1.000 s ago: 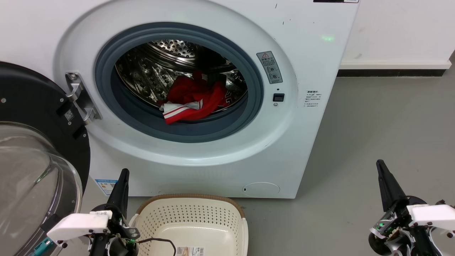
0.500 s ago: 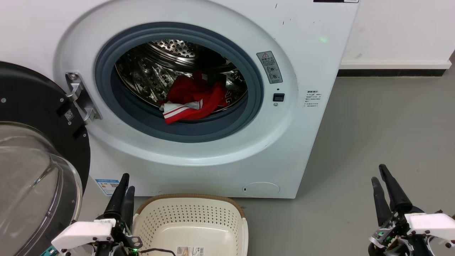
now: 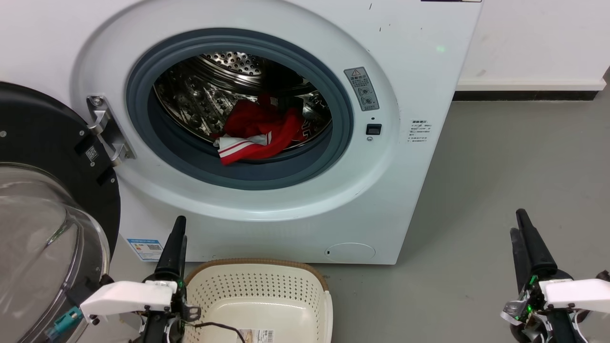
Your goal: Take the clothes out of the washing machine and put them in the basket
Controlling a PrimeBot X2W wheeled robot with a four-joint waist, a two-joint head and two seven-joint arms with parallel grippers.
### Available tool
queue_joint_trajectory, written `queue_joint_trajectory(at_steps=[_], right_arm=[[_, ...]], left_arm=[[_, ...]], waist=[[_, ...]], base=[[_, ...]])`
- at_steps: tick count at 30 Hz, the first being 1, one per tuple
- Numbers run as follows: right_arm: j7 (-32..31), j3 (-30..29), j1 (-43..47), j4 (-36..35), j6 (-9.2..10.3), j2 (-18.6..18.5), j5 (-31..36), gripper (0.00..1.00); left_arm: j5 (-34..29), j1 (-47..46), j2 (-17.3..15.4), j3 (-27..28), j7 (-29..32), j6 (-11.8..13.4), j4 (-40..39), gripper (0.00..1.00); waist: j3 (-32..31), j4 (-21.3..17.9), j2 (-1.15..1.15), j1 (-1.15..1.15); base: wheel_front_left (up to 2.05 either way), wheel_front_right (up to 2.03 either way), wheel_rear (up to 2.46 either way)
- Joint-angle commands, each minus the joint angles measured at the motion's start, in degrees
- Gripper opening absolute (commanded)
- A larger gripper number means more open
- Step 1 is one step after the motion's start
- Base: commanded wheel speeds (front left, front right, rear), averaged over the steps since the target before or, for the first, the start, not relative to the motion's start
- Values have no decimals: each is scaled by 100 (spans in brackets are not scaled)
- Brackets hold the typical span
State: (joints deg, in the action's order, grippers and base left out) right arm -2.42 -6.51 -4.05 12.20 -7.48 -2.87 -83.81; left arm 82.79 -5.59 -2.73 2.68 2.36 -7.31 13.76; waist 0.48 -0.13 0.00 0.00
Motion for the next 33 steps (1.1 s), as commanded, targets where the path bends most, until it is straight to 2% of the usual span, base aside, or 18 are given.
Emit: queue_joint_trajectory(at_steps=[1, 6, 19, 33], right_arm=[[79, 17, -37, -224, -1, -9, 387, 100], [204, 65, -6, -457, -1, -10, 1215, 100], [495, 159, 139, -817, -1, -9, 2633, 100], [751, 202, 253, -880, -2, -8, 4055, 100]], left_arm=[[-302, -210, -15, -39, -71, -7, -178, 100], [-796, -234, -15, -92, -194, -8, -284, 100], [-2194, -328, -17, -222, -487, 36, -450, 100], [-3571, -391, -18, -450, -742, 147, -404, 100]], waist=[[3, 0, 0, 0], [7, 2, 0, 0], [1, -1, 0, 0], [-15, -10, 0, 0]], base=[[0, 0, 0], [0, 0, 0], [0, 0, 0], [0, 0, 0]])
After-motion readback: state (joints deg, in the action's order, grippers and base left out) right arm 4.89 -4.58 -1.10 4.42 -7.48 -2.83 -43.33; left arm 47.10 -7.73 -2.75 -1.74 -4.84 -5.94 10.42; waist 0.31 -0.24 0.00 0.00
